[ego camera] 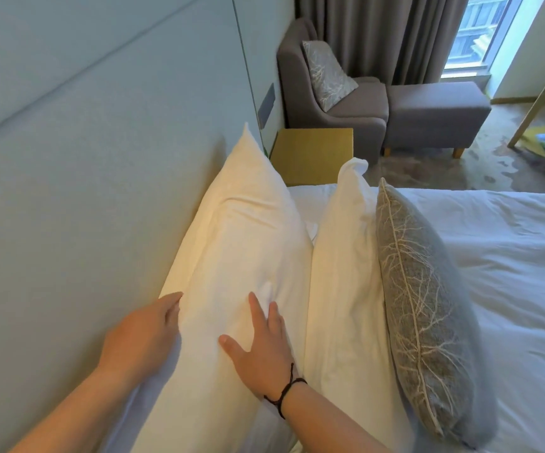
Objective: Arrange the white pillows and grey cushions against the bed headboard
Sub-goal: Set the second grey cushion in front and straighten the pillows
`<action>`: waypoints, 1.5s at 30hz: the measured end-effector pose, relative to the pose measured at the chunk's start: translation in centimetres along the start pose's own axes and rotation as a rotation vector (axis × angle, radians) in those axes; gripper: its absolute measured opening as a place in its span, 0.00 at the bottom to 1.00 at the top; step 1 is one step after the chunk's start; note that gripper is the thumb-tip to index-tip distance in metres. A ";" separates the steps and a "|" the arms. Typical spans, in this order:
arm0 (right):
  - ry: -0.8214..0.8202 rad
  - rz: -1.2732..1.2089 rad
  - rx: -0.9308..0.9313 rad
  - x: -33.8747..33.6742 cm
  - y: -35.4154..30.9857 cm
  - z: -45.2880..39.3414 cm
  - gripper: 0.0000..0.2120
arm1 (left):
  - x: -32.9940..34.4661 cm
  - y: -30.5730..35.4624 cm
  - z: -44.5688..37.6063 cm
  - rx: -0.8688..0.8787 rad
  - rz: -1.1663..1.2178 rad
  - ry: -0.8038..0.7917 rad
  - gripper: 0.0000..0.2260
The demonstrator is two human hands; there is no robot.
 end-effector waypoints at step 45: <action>-0.021 0.286 0.008 -3.5 14.1 14.2 0.34 | 22.0 12.7 18.1 0.019 0.466 -0.455 0.31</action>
Point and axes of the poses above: each hand's wrist, its own z-axis away from the middle knuckle, its own x-axis out of the palm, y = z × x, the point moved 9 cm from there along -z, towards the middle knuckle, and after that the axes turned 10 degrees about -y, right-handed, at the moved point
